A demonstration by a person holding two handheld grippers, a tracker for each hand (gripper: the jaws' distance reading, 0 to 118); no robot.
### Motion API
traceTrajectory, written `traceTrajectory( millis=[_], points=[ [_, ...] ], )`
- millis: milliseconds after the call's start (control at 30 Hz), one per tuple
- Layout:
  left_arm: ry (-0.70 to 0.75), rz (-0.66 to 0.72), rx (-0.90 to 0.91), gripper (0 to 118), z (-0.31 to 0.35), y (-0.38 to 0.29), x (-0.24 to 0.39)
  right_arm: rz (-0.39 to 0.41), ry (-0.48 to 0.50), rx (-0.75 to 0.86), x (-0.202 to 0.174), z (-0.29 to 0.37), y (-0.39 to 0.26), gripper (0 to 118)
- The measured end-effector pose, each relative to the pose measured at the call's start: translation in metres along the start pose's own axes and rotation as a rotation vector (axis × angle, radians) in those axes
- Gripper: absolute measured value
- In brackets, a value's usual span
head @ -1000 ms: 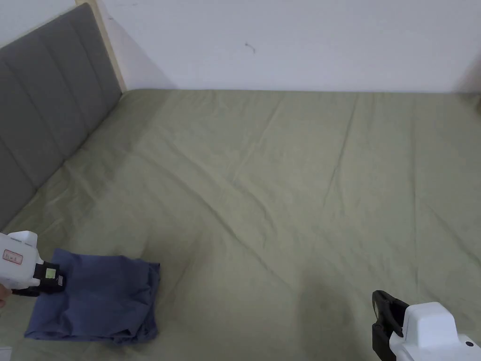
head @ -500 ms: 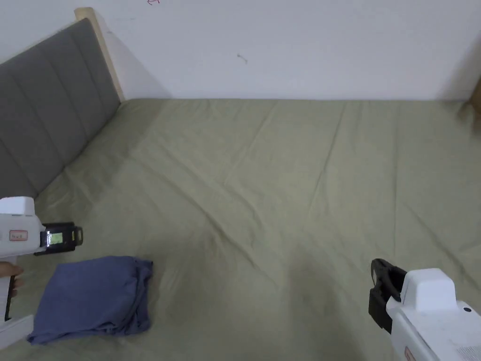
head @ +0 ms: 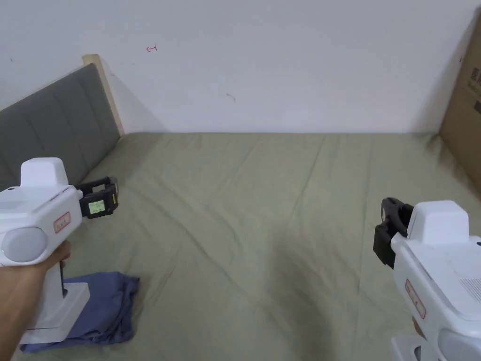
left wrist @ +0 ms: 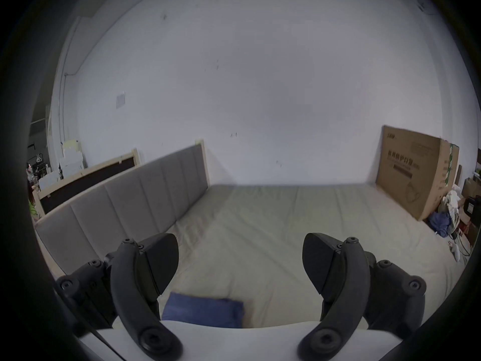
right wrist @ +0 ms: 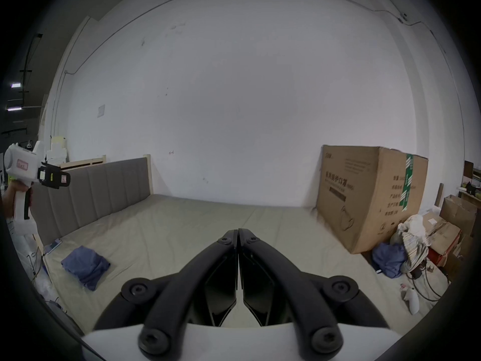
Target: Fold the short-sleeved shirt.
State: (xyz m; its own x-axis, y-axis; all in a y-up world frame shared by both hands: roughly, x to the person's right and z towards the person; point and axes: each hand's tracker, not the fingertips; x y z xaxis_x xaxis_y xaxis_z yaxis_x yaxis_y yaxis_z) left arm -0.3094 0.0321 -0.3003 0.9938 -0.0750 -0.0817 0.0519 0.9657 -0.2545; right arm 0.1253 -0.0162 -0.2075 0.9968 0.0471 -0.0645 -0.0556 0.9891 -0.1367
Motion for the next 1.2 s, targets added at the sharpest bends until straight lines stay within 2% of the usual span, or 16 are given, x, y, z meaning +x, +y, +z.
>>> traceTrajectory(
  millis=[200, 300, 400, 467, 533, 600, 700, 833, 1200],
  points=[
    [-0.009, -0.016, 0.161, 98, 0.032, -0.008, 0.068, 0.009, -0.059, 0.051, 0.024, 0.018, 0.013, 0],
    [-0.046, 0.008, 0.210, 88, 0.038, -0.018, 0.096, 0.018, -0.087, 0.068, 0.033, 0.025, 0.013, 0],
    [-0.074, 0.003, 0.248, 70, 0.047, -0.027, 0.126, 0.016, -0.102, 0.075, 0.039, 0.031, 0.011, 0],
    [-0.092, 0.013, 0.275, 45, 0.052, -0.034, 0.141, 0.020, -0.112, 0.079, 0.042, 0.034, 0.010, 0],
    [-0.130, 0.040, 0.301, 16, 0.057, -0.041, 0.153, 0.025, -0.123, 0.084, 0.045, 0.038, 0.008, 0],
    [-0.163, 0.055, 0.287, 3, 0.057, -0.044, 0.160, 0.022, -0.130, 0.084, 0.047, 0.041, 0.007, 0],
    [-0.208, 0.049, 0.291, 0, 0.060, -0.050, 0.168, 0.028, -0.144, 0.086, 0.049, 0.044, 0.005, 0],
    [-0.208, 0.004, 0.297, 0, 0.062, -0.055, 0.176, 0.033, -0.153, 0.085, 0.050, 0.045, 0.003, 0],
    [-0.215, -0.010, 0.313, 0, 0.068, -0.053, 0.178, 0.031, -0.157, 0.078, 0.048, 0.047, 0.000, 0]
  ],
)
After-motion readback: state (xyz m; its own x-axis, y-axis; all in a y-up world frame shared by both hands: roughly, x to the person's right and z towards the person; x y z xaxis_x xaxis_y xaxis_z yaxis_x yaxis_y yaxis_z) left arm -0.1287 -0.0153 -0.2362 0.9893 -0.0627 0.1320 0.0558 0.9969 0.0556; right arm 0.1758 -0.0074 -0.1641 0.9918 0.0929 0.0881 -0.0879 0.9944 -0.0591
